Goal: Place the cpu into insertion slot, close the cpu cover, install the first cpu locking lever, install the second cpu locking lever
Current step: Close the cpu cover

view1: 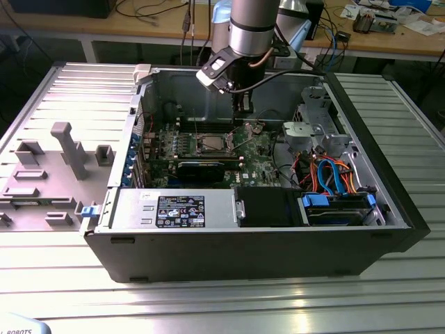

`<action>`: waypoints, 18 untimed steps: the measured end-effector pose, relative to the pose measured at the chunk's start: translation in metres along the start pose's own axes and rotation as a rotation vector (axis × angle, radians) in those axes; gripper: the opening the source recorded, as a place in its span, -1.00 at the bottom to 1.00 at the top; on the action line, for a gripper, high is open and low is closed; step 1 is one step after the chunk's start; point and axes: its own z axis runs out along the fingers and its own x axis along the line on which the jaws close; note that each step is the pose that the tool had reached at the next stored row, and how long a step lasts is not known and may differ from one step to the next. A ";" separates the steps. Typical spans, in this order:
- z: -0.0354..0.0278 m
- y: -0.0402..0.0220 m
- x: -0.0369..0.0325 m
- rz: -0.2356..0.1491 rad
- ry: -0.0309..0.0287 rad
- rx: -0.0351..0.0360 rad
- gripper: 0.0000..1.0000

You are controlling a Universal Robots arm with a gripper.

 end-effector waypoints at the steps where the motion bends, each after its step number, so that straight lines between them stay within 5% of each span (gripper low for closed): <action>1: 0.0000 0.0002 0.0000 0.000 0.0000 0.0000 -0.79; 12: 0.0000 0.0011 -0.0001 0.000 0.0000 0.0000 -0.79; 18: 0.0002 0.0066 -0.0003 0.000 -0.0001 0.0000 -0.79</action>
